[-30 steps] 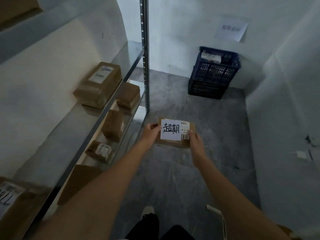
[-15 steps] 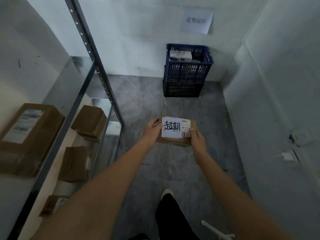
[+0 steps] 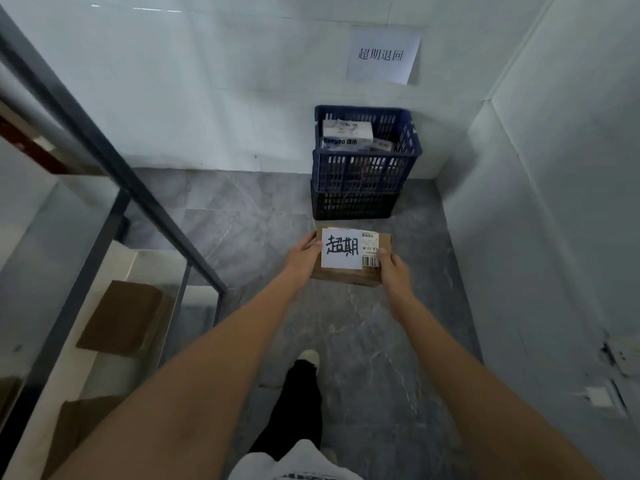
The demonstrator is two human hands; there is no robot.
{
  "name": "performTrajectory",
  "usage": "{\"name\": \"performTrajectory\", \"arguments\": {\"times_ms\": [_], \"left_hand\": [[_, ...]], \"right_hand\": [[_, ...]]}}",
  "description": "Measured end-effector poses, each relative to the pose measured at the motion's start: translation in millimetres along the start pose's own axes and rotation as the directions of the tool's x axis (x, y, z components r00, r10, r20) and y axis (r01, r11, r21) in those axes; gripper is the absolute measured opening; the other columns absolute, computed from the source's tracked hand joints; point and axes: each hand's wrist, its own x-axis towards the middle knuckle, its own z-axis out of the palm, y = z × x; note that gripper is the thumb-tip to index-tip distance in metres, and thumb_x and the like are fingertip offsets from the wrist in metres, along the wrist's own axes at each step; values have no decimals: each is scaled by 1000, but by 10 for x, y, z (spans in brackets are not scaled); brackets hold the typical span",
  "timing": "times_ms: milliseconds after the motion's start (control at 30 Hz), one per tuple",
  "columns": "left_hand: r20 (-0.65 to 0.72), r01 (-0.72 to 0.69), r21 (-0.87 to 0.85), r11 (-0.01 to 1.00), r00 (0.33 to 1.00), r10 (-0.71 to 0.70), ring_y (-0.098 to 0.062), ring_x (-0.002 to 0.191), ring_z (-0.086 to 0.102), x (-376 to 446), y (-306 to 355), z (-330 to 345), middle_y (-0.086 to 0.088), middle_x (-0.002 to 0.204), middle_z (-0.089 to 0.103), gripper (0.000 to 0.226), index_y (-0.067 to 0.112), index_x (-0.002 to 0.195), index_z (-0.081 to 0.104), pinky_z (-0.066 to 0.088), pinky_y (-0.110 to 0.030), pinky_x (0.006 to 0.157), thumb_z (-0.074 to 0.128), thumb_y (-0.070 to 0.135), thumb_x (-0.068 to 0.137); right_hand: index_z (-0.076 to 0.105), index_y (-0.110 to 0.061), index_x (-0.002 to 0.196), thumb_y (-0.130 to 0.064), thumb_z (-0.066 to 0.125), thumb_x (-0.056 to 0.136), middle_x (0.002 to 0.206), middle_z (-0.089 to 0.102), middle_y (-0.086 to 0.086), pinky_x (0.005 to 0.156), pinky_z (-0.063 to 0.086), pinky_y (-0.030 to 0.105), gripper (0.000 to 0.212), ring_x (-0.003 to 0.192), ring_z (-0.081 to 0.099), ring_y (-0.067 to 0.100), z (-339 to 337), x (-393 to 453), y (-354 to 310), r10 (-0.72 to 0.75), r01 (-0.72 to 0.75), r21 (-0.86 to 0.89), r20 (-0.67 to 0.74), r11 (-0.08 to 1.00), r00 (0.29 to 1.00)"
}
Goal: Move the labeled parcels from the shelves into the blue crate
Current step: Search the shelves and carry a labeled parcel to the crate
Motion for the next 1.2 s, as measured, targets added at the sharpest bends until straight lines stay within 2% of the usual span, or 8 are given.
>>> {"name": "performTrajectory", "arguments": {"times_ms": [333,400,533,700,800,933,1067,1200], "left_hand": [[43,39,36,999,998,-41,-26,110,62,1614,868,288,-10,127,63,43,18,140,49,50,-45,99,51,16,97],[46,46,54,998,998,-48,-26,110,62,1885,1010,404,-10,126,64,43,18,139,49,50,-44,99,50,16,97],[46,69,63,996,996,-72,-27,110,63,2539,1332,731,-11,127,63,43,14,141,46,53,-39,93,49,13,98],[55,108,100,989,992,-114,-26,112,61,3470,1770,1225,-10,125,64,39,15,137,51,53,-30,80,48,13,98],[53,137,106,985,988,-144,-25,108,63,4013,1933,1498,-7,120,67,37,16,133,56,53,-35,84,52,16,96],[44,177,105,979,982,-182,-24,108,63,4594,2065,1698,-5,121,66,34,17,129,58,52,-41,94,50,14,97],[0,231,82,970,973,-232,-27,105,65,5157,2206,1768,-8,120,67,35,18,130,58,55,-37,87,53,13,95],[17,258,118,959,965,-262,-28,108,64,5807,2408,1941,-8,119,67,34,18,131,58,53,-47,93,53,17,97]], "right_hand": [[57,-9,127,-30,41,103,116,63,6,64,42,16,36,91,56,13,275,1522,-898,42,-42,-11,-42,999,998],[56,-8,129,-30,41,103,111,60,4,63,41,18,36,91,54,13,271,1812,-1029,59,-59,-4,-49,998,997],[55,-5,130,-28,40,104,115,61,7,78,39,26,38,94,54,15,219,2568,-1290,88,-89,-25,-37,996,995],[50,-6,135,-29,40,104,121,59,7,81,40,26,40,99,53,15,67,3592,-1679,93,-94,-50,-12,994,996],[50,-10,137,-34,39,103,129,60,7,85,42,28,43,106,56,18,-5,4183,-1848,107,-108,-92,-7,990,994],[54,-15,133,-33,39,103,124,61,4,86,43,28,39,103,56,16,6,4818,-2048,141,-139,-102,12,985,990],[53,-17,138,-36,43,101,132,58,7,97,46,33,42,114,57,21,161,5374,-2164,186,-183,-85,25,979,982],[50,-16,139,-33,42,103,130,60,5,88,41,29,41,108,55,16,252,5967,-2263,268,-268,-4,13,964,963]]}}
